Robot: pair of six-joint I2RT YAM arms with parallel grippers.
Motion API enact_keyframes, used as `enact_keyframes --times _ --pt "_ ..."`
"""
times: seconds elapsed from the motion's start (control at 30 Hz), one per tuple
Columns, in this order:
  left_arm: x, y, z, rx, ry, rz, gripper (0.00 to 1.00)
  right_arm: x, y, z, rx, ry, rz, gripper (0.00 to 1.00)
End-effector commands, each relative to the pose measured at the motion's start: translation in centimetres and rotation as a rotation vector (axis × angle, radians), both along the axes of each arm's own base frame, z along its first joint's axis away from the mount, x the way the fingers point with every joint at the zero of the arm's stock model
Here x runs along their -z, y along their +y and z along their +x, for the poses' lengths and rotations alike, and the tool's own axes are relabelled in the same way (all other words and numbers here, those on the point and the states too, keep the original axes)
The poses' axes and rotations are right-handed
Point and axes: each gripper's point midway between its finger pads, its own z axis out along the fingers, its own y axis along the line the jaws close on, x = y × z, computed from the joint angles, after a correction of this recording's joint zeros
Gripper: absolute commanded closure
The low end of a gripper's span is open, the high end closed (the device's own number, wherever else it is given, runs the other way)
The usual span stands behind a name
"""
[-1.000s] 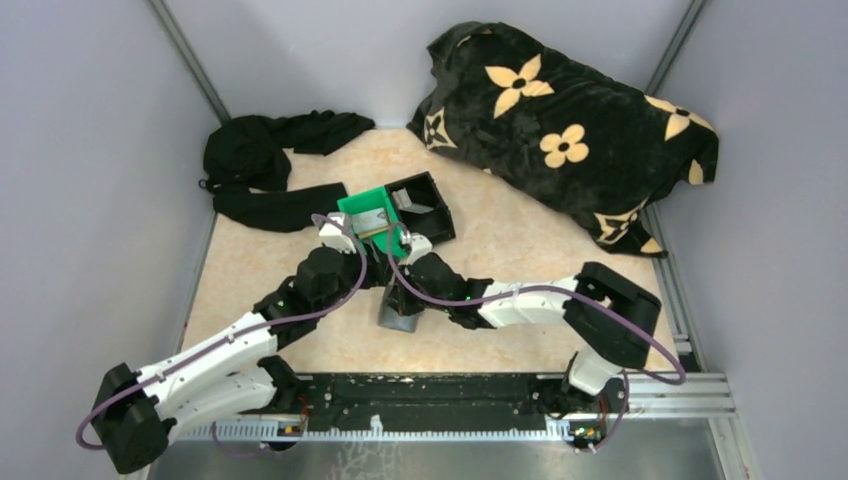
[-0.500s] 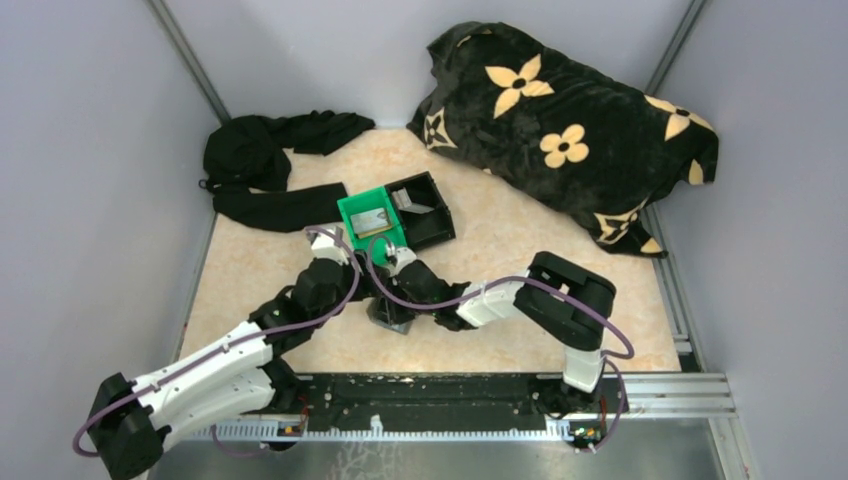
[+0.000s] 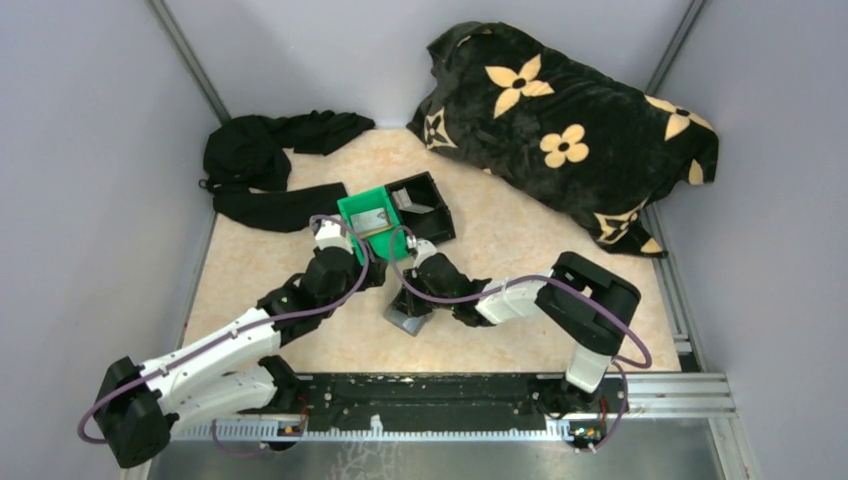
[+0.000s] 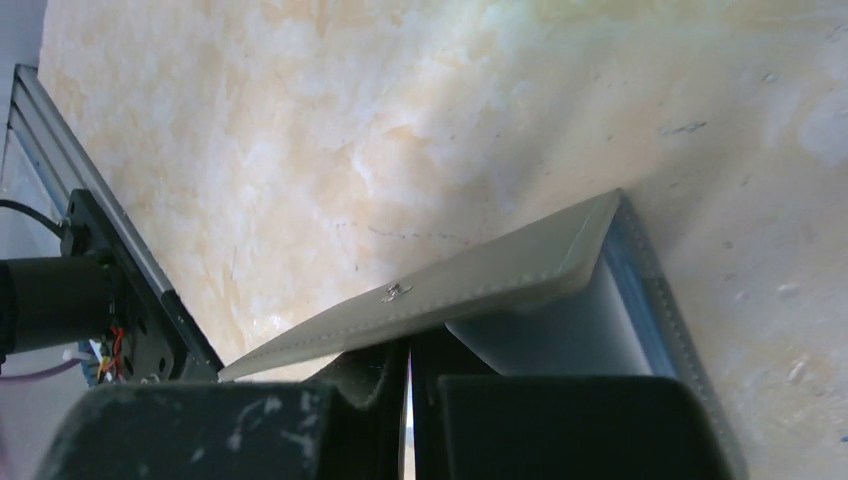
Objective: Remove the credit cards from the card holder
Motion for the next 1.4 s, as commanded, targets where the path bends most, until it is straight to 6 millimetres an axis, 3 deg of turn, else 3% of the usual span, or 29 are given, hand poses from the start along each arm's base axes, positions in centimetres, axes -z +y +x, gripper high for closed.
enact_keyframes --times 0.0,0.23,0.57,0.87,1.0,1.17,1.37 --pt "-1.9 -0.3 1.1 -0.012 -0.058 -0.009 0.23 -1.4 0.9 2.3 0.010 -0.042 0.061 1.00" --pt "-2.0 -0.3 1.2 -0.017 -0.073 -0.016 0.23 -4.0 0.0 3.9 0.016 -0.146 0.037 1.00" --pt "-2.1 -0.8 2.2 -0.020 -0.089 0.019 0.23 -7.2 1.7 5.7 -0.026 -0.201 0.054 1.00" --pt "-1.6 -1.2 1.7 0.017 -0.107 -0.024 0.23 -1.8 3.5 7.4 -0.068 -0.111 0.032 1.00" --pt "-1.5 -1.0 1.6 0.026 -0.116 -0.004 0.23 -0.4 4.1 6.4 -0.098 -0.051 0.063 1.00" --pt "-0.6 -1.3 1.1 0.058 -0.098 -0.001 0.23 1.6 3.0 5.0 -0.092 0.011 0.058 1.00" --pt "-1.4 -3.6 1.0 0.192 -0.146 0.010 0.22 2.9 1.7 3.5 -0.081 0.056 0.069 1.00"
